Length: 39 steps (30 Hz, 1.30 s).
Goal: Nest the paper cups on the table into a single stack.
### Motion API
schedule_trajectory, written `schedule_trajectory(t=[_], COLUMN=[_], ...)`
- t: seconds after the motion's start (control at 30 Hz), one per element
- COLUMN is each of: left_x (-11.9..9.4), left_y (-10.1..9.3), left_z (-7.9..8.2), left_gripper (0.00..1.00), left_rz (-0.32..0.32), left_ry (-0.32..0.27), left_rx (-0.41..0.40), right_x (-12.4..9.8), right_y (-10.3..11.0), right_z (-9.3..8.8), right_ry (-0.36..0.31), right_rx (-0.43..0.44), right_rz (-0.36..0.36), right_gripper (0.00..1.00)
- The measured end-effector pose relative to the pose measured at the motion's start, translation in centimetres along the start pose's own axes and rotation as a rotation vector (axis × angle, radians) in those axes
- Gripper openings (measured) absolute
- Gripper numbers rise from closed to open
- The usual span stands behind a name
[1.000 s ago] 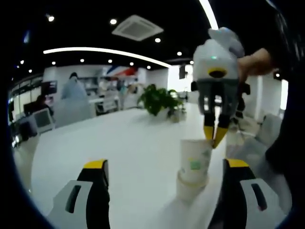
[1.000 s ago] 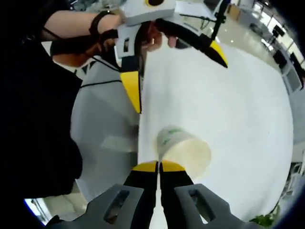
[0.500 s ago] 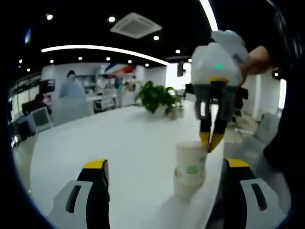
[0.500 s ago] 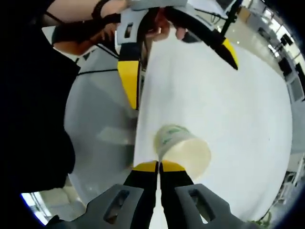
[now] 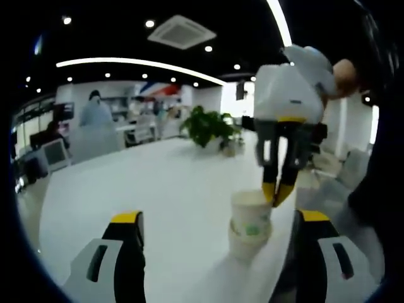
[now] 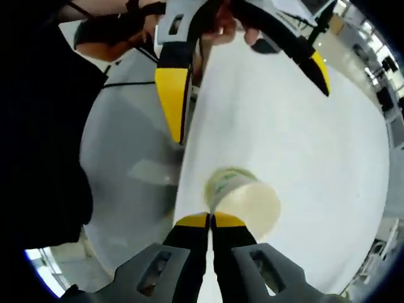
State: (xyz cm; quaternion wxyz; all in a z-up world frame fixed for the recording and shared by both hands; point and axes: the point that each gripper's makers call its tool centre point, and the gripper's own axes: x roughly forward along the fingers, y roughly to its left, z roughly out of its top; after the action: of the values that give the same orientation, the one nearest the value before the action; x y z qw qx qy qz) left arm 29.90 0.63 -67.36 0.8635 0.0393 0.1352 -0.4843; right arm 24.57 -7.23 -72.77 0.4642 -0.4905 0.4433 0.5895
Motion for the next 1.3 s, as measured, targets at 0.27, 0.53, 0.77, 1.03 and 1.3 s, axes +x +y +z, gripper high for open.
schedule_trajectory(t=[0.27,0.53,0.77,1.03,1.3], left_x=[0.1,0.2,0.1,0.0,0.0], left_y=[0.1,0.3,0.4,0.6,0.8], left_z=[-0.1,-0.2,-0.3,-0.3,-0.5], left_gripper=[0.98,0.98,0.98,0.97,0.97], left_rz=[0.005,0.012,0.014,0.02,0.025], left_ry=[-0.004,-0.007,-0.008,-0.01,-0.011], left_rx=[-0.01,-0.016,-0.026,-0.033,-0.043], right_x=[0.8,1.7,2.3,3.2,3.3], right_y=[0.0,0.4,0.6,0.8,0.4], right_z=[0.5,1.0,1.1,0.9,1.5], right_ry=[0.002,-0.013,-0.039,-0.058,-0.103], right_rx=[0.003,-0.005,0.025,0.039,0.026], right_rz=[0.016,0.05,0.072,0.088,0.077], right_gripper=[0.0,0.0,0.0,0.01,0.06])
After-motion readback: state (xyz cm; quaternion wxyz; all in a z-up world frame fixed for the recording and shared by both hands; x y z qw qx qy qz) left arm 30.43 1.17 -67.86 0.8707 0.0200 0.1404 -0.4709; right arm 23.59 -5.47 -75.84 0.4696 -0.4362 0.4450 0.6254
